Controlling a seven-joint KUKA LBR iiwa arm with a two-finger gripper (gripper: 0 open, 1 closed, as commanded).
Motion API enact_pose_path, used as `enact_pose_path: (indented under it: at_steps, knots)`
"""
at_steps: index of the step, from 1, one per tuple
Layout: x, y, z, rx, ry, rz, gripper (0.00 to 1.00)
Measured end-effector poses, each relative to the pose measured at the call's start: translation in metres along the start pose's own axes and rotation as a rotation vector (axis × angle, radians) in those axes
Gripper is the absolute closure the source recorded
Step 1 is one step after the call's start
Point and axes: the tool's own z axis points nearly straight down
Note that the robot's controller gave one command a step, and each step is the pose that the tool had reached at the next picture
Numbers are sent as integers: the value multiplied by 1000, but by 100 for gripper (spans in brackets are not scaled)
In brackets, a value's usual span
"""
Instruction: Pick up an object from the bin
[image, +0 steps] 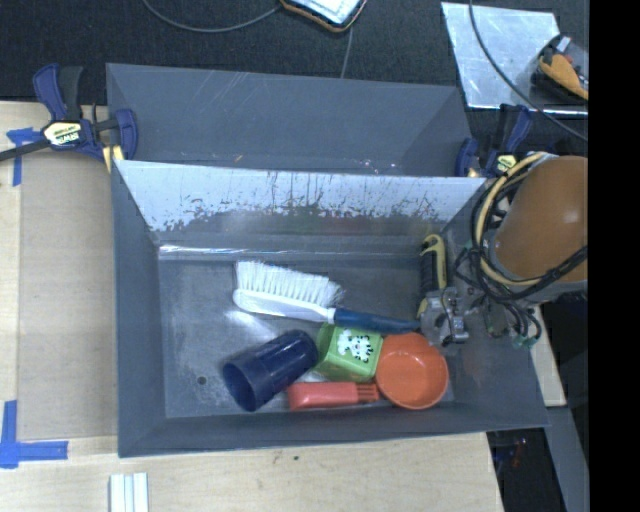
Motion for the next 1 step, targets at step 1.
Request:
enact_pose_path:
  at_steps: [1]
  knots:
    - [-28,54,-88,0,-10,-69,100]
